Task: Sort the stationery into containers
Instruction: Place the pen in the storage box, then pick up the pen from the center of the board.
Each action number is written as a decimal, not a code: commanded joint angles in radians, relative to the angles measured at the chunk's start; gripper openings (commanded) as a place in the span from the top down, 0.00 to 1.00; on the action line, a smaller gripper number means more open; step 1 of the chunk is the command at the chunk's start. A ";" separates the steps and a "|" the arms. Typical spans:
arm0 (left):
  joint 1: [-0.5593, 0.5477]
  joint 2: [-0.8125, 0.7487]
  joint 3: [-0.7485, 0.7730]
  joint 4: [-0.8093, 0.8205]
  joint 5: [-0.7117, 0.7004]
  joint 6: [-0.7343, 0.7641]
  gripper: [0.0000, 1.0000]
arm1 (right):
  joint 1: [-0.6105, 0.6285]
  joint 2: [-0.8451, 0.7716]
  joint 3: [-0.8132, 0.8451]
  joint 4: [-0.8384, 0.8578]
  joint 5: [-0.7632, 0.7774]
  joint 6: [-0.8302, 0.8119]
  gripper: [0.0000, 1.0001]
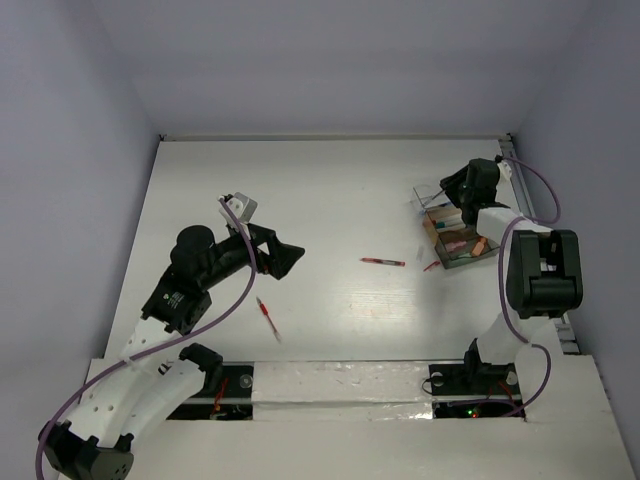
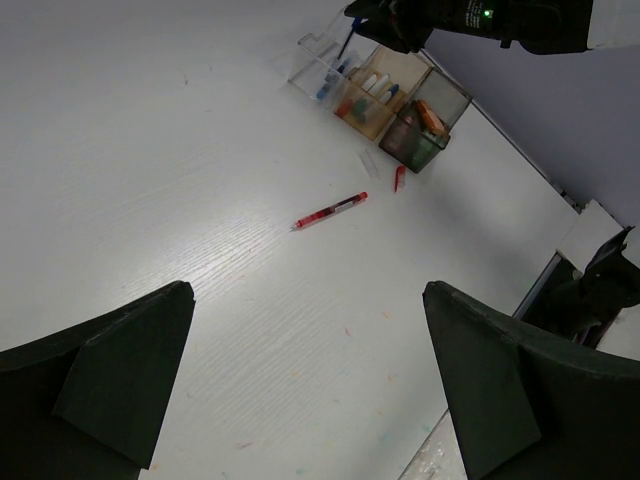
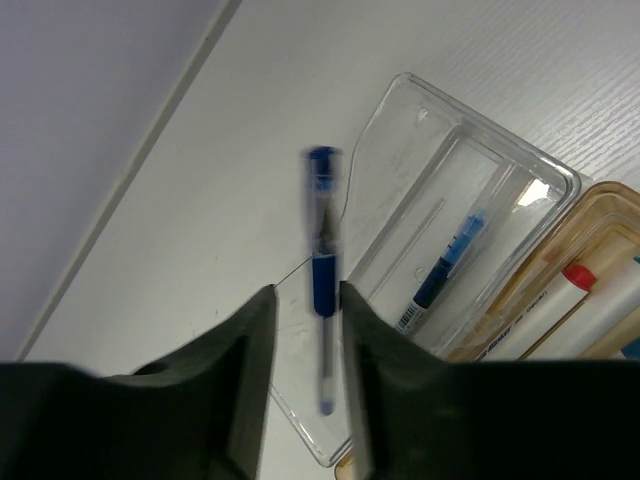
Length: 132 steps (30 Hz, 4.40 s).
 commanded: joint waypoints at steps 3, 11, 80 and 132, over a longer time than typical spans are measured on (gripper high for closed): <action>-0.003 -0.008 0.015 0.026 0.009 0.012 0.01 | -0.003 -0.038 -0.001 0.016 0.004 0.019 0.46; -0.003 -0.020 0.015 0.024 -0.008 0.009 0.01 | -0.003 -0.159 -0.038 -0.004 -0.069 -0.044 0.37; -0.003 -0.051 0.017 0.006 -0.097 -0.006 0.04 | 0.603 0.065 0.192 -0.455 -0.318 -0.604 1.00; 0.015 -0.080 0.017 0.015 -0.098 -0.013 1.00 | 0.707 -0.463 0.022 -0.506 0.158 -0.320 0.34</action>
